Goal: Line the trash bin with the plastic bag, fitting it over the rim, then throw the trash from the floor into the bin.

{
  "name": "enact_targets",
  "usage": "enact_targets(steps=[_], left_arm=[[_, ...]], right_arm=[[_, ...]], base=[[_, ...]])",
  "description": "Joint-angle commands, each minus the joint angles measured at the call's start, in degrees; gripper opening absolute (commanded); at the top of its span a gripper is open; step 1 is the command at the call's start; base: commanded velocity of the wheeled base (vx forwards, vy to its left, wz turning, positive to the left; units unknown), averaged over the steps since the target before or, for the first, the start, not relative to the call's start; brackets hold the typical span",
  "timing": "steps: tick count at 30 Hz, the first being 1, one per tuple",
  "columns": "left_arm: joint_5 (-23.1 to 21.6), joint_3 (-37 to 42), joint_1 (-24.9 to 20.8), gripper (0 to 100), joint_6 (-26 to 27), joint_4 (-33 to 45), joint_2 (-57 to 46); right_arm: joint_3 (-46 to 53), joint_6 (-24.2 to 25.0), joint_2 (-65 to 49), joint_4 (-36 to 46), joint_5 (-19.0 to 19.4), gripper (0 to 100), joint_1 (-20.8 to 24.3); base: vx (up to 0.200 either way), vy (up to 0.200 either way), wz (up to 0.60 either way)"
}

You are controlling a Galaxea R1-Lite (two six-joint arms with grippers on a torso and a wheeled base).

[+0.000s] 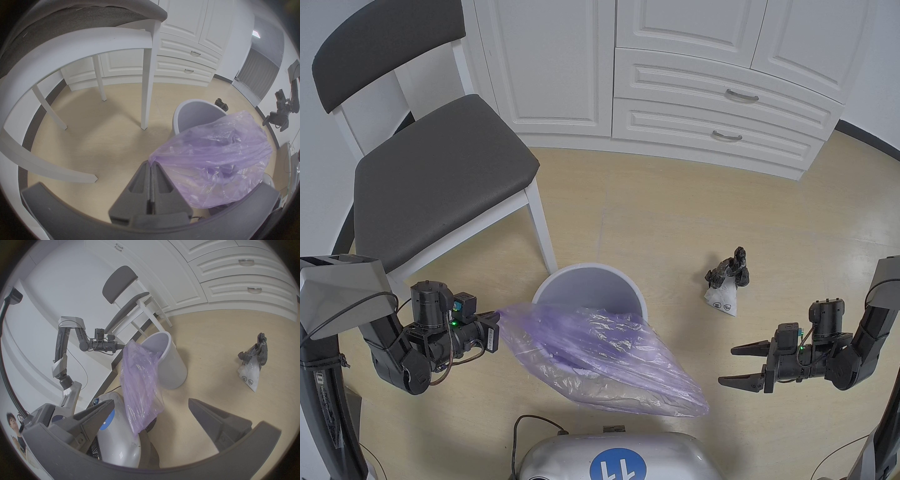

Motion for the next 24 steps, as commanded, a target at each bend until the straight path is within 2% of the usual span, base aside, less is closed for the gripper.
enact_targets(steps=[1,2,3,6,8,10,11,12,14,15,16,18,20,24], left_arm=[[-0.1,-0.2,-0.2,0,-0.2,-0.5,-0.1],[-0.1,-0.4,-0.4,0,-0.5,-0.8,-0.4],[-0.1,-0.4,-1.7,0,-3.6,-3.0,-1.8],[0.0,-0.6,-2.6,0,-5.7,-2.9,-2.6],[0.0,-0.7,-2.8,0,-6.2,-2.8,-2.7],[0.0,-0.7,-2.8,0,-6.2,-2.8,-2.7],[0.0,-1.4,-3.8,0,-8.4,-2.6,-2.9],[0.1,-1.9,-4.1,0,-9.5,-2.4,-2.8],[0.2,-2.2,-4.4,0,-10.8,-2.2,-2.7],[0.1,-2.2,-4.4,100,-11.0,-1.9,-2.6],[0.1,-2.2,-4.4,100,-11.0,-1.9,-2.6],[-0.2,-2.0,-4.0,100,-10.9,-1.0,-2.7],[-0.6,-1.9,-3.8,100,-10.7,-1.0,-2.8],[-4.9,-0.4,-1.7,100,-9.7,0.2,-4.7]], right_arm=[[-0.4,0.2,-0.9,-0.2,-0.5,100,0.5],[-0.5,1.0,-2.4,-0.6,-1.9,100,1.1],[-0.9,10.3,-8.4,-1.0,-17.7,100,8.4],[-2.4,17.0,-10.3,-1.0,-27.8,100,13.7],[-2.8,18.5,-10.6,-1.0,-30.0,100,15.1],[-2.8,18.5,-10.6,-1.0,-30.0,100,15.1],[-5.0,23.5,-10.7,-0.7,-40.8,100,21.5],[-6.1,24.4,-10.2,-0.5,-45.9,100,24.2],[-7.2,24.4,-9.4,-0.1,-52.3,100,27.3],[-7.4,24.4,-9.0,-0.3,-54.8,100,28.7],[-7.4,24.4,-9.0,-0.3,-54.8,100,28.7],[-6.9,24.1,-9.2,-0.6,-58.7,100,32.0],[-6.6,23.8,-9.5,-0.6,-59.2,100,32.9],[-5.1,21.4,-12.0,-0.7,-59.2,100,34.4]], base=[[0.000,0.000,0.00],[0.000,0.000,0.00],[0.000,0.000,0.00],[0.000,0.000,0.00],[0.000,0.000,0.00],[0.000,0.000,0.00],[0.000,0.000,0.00],[0.000,0.000,0.00],[0.000,0.000,0.00],[0.000,0.000,0.00],[0.000,0.000,0.00],[0.000,0.000,0.00],[0.000,0.000,0.00],[0.000,0.000,0.00]])
